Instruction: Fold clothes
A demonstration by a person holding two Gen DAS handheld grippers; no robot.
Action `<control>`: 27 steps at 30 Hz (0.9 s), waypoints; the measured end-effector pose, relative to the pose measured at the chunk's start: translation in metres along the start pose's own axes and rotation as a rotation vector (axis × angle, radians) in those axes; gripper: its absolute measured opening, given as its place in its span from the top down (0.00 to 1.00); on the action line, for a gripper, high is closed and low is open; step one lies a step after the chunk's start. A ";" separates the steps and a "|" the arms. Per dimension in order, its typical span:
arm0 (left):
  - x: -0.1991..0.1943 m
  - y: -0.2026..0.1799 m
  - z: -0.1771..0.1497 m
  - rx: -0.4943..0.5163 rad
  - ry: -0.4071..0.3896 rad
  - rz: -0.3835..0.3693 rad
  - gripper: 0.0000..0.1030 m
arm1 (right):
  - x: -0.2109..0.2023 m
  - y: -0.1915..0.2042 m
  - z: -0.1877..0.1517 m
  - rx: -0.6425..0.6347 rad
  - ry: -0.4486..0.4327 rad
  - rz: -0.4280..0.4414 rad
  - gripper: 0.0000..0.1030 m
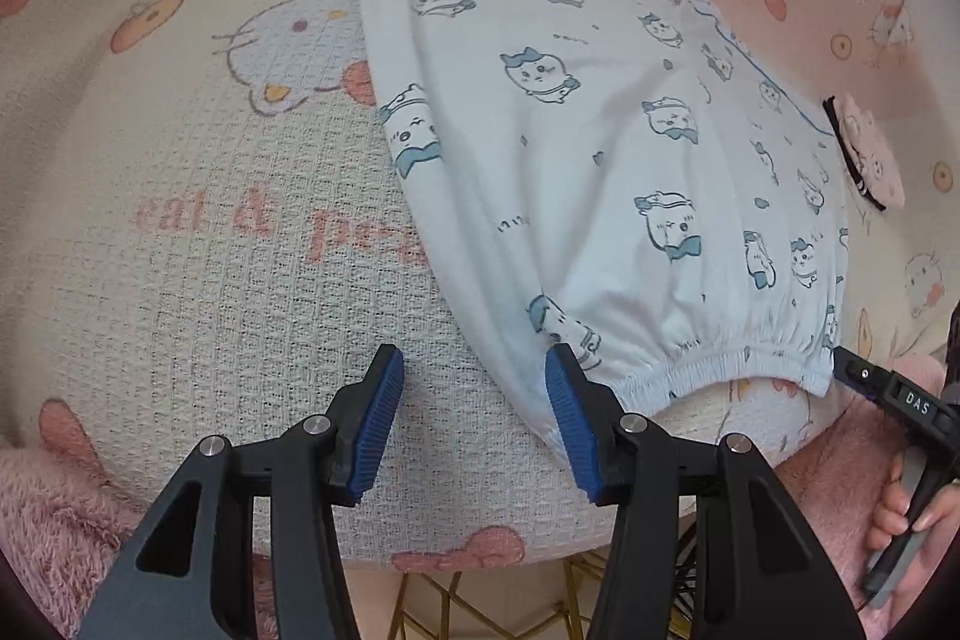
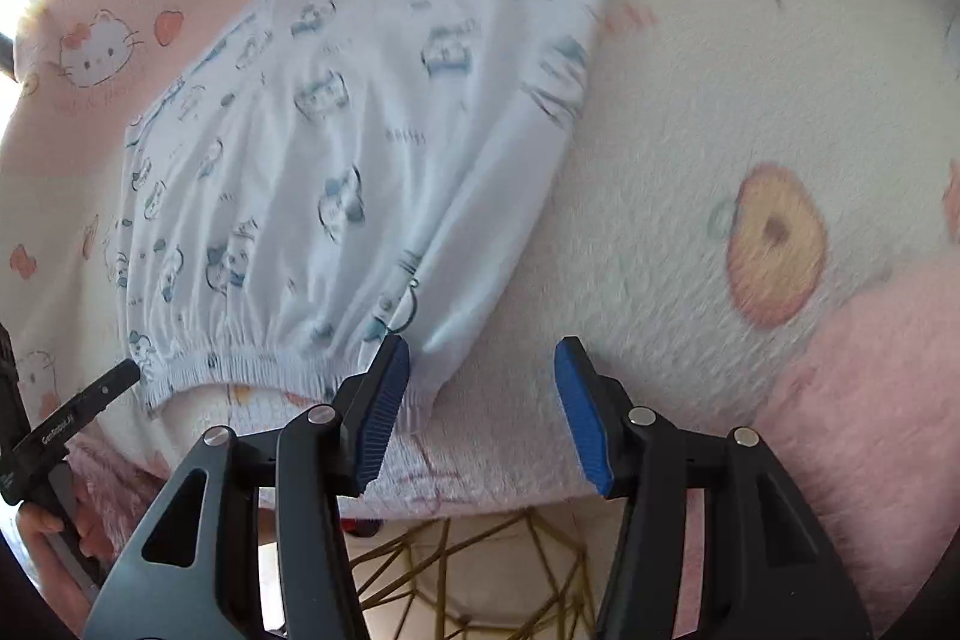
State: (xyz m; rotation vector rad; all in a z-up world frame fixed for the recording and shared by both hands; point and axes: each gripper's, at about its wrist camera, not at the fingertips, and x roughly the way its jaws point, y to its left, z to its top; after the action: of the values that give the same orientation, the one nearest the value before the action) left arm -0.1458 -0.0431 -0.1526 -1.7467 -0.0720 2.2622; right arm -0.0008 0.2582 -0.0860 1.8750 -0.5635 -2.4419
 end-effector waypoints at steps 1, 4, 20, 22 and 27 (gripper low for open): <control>-0.001 0.000 0.000 0.001 -0.001 0.000 0.50 | -0.001 -0.003 0.002 0.022 0.005 0.033 0.49; -0.004 0.002 -0.002 0.012 -0.004 0.000 0.50 | 0.000 -0.010 0.004 0.072 0.016 0.087 0.49; -0.006 -0.013 0.005 0.024 -0.050 -0.082 0.50 | 0.043 0.061 0.007 -0.088 0.060 0.071 0.82; -0.005 -0.012 0.005 0.022 -0.041 -0.077 0.50 | 0.048 0.064 0.015 -0.082 0.055 0.093 0.87; 0.005 -0.018 0.013 0.029 -0.036 -0.050 0.50 | 0.047 0.084 0.039 -0.121 0.022 0.127 0.92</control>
State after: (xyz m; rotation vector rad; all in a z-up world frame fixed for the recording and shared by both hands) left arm -0.1561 -0.0232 -0.1498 -1.6711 -0.0887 2.2483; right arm -0.0679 0.1803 -0.0968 1.7613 -0.5054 -2.3177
